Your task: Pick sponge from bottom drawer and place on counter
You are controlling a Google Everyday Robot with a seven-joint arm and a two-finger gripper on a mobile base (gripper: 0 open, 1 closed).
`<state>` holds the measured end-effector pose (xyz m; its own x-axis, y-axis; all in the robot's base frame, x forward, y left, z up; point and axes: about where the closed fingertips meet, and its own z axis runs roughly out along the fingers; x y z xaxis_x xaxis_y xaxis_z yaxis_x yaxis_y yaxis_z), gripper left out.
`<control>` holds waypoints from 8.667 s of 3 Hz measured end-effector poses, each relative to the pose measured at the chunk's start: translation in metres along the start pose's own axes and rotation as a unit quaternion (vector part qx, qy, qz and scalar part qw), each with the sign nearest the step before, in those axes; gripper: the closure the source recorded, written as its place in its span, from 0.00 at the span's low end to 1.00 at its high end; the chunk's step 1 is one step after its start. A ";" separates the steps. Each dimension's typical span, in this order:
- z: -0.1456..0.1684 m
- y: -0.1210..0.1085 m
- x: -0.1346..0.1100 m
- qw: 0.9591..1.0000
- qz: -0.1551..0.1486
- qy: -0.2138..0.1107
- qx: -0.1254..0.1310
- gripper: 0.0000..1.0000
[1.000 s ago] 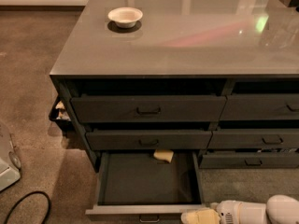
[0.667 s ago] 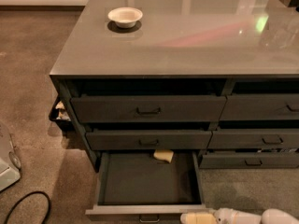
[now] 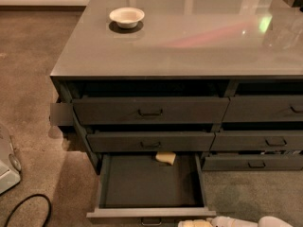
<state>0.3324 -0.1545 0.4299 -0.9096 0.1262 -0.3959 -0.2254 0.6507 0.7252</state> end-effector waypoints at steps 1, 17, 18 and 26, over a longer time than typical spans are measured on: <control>0.001 0.007 0.002 1.000 -0.014 -0.003 -0.022 0.00; 0.196 -0.205 -0.226 0.926 -0.283 -0.211 0.136 0.00; 0.213 -0.221 -0.230 0.921 -0.297 -0.200 0.156 0.00; 0.348 -0.300 -0.249 0.910 -0.367 -0.102 0.166 0.41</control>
Offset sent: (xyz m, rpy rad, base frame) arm 0.0652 0.0615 -0.0089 0.2516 -0.2534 0.1399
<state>0.7478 -0.1202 0.1151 -0.4648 -0.3188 -0.8261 -0.5969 0.8019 0.0263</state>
